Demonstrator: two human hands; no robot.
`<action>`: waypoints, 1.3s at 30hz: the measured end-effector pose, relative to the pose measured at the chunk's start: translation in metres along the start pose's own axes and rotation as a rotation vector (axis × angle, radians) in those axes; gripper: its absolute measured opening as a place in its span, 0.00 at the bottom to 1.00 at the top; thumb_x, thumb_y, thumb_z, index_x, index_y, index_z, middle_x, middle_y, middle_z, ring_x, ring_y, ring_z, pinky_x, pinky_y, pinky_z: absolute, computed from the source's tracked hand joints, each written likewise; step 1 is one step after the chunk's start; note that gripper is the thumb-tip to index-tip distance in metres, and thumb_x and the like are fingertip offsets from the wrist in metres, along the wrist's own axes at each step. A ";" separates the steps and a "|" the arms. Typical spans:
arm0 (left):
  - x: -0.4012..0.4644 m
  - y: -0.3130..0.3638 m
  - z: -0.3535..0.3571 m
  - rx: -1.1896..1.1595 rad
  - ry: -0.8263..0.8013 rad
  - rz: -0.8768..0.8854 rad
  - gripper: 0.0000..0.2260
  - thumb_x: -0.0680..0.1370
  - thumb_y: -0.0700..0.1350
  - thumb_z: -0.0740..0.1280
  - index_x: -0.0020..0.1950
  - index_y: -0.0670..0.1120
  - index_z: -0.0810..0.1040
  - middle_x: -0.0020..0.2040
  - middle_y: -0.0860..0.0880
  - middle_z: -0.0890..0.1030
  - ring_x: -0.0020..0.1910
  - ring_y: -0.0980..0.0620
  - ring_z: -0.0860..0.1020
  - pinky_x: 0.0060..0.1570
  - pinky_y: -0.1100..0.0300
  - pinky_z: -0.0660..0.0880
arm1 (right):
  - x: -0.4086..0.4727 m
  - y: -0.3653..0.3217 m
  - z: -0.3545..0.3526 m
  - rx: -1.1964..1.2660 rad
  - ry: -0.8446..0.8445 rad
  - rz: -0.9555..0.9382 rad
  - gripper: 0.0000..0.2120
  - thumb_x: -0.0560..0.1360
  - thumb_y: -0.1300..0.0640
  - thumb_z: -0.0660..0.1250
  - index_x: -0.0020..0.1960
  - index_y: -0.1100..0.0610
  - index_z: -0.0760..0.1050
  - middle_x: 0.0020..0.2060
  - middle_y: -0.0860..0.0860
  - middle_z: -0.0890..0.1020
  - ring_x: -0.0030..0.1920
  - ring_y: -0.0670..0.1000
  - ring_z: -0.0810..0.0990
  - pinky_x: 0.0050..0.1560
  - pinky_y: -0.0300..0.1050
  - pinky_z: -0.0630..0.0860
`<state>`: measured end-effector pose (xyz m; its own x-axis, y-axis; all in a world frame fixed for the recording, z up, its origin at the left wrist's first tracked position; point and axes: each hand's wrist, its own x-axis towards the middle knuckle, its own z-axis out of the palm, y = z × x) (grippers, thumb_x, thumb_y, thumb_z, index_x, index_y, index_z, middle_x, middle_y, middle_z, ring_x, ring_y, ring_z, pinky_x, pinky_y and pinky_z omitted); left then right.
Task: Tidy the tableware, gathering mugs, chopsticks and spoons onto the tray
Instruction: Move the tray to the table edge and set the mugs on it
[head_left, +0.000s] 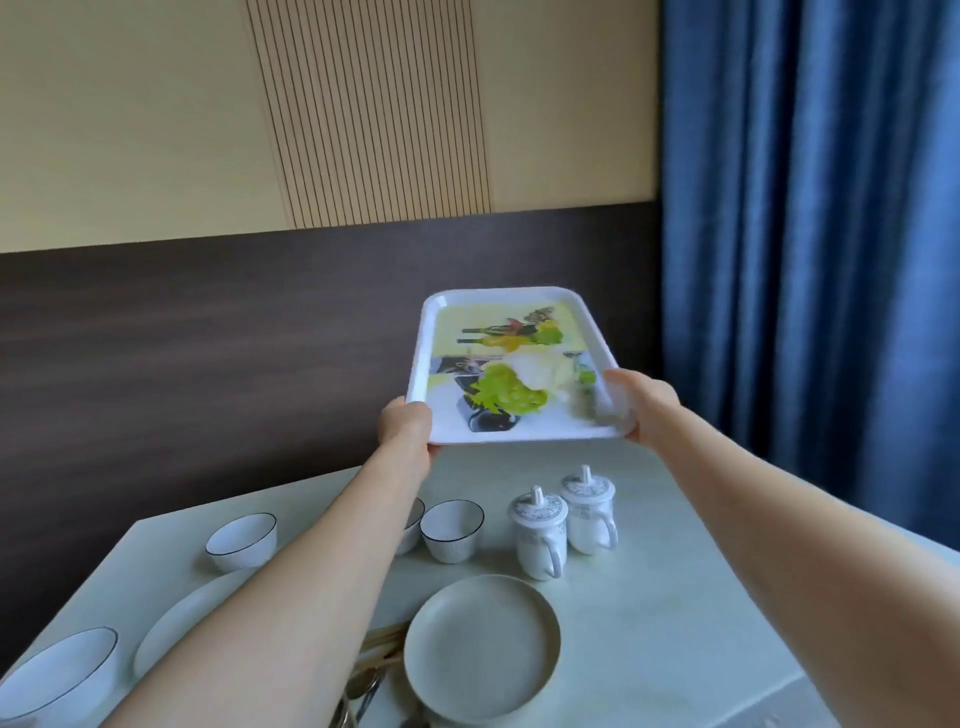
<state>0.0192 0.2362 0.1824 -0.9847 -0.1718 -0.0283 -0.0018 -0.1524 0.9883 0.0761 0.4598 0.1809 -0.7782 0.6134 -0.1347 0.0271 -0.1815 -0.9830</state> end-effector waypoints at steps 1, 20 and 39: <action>-0.003 -0.001 0.003 0.032 -0.030 0.027 0.19 0.78 0.33 0.54 0.65 0.44 0.74 0.50 0.44 0.74 0.46 0.44 0.72 0.33 0.60 0.70 | 0.001 -0.001 -0.011 -0.049 -0.008 -0.026 0.13 0.72 0.53 0.71 0.51 0.60 0.75 0.36 0.54 0.74 0.30 0.53 0.73 0.26 0.39 0.72; -0.106 -0.120 0.151 -0.006 -0.674 -0.468 0.01 0.79 0.39 0.64 0.49 0.44 0.74 0.45 0.47 0.78 0.35 0.50 0.78 0.26 0.63 0.77 | 0.028 0.063 -0.148 -0.058 0.651 0.017 0.14 0.79 0.59 0.59 0.62 0.61 0.74 0.58 0.60 0.78 0.56 0.62 0.77 0.47 0.46 0.68; -0.109 -0.208 0.160 0.070 -0.611 -0.694 0.06 0.79 0.34 0.60 0.44 0.41 0.74 0.41 0.44 0.78 0.34 0.50 0.76 0.25 0.64 0.72 | 0.050 0.162 -0.174 -0.032 0.727 0.261 0.11 0.77 0.62 0.58 0.58 0.66 0.70 0.47 0.59 0.74 0.48 0.59 0.74 0.50 0.47 0.69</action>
<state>0.0987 0.4426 0.0041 -0.6802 0.4817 -0.5525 -0.6160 0.0328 0.7871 0.1511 0.5945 -0.0068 -0.1370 0.9064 -0.3997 0.1802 -0.3739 -0.9098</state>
